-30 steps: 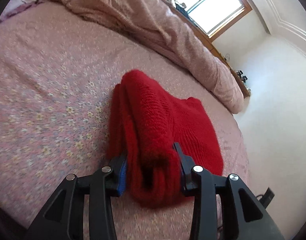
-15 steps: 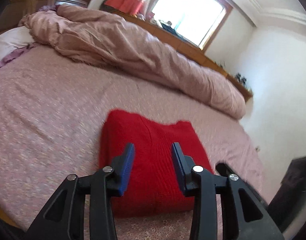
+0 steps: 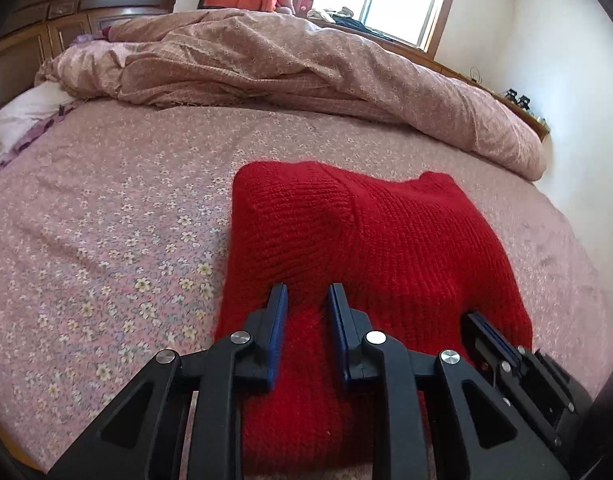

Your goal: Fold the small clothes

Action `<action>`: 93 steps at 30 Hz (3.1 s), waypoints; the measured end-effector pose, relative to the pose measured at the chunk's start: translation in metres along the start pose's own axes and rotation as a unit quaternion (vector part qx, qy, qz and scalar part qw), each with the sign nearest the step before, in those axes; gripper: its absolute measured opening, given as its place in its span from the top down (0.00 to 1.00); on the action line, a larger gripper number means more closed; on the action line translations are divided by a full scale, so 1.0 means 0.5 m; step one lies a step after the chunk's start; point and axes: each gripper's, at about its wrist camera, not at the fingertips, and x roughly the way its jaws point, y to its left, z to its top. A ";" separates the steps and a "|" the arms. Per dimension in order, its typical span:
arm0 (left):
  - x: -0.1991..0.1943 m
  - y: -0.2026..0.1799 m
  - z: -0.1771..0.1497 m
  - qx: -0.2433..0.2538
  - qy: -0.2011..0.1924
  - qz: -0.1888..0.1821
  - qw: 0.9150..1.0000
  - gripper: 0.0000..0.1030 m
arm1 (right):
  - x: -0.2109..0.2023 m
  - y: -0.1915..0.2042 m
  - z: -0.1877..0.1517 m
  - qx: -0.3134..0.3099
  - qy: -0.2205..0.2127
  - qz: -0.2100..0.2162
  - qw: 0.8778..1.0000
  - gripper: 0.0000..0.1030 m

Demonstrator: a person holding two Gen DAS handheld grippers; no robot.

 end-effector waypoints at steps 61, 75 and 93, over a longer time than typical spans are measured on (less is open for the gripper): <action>0.047 0.183 -0.018 -0.245 0.157 -0.249 0.924 0.16 | 0.037 -0.336 -0.070 0.459 0.112 0.320 0.821 0.09; 0.088 0.158 0.025 -0.214 0.196 -0.254 0.923 0.13 | 0.081 -0.288 -0.017 0.388 0.144 0.296 0.861 0.08; 0.141 0.103 0.068 -0.164 0.198 -0.297 0.920 0.15 | 0.177 -0.256 0.043 0.336 0.201 0.291 0.873 0.08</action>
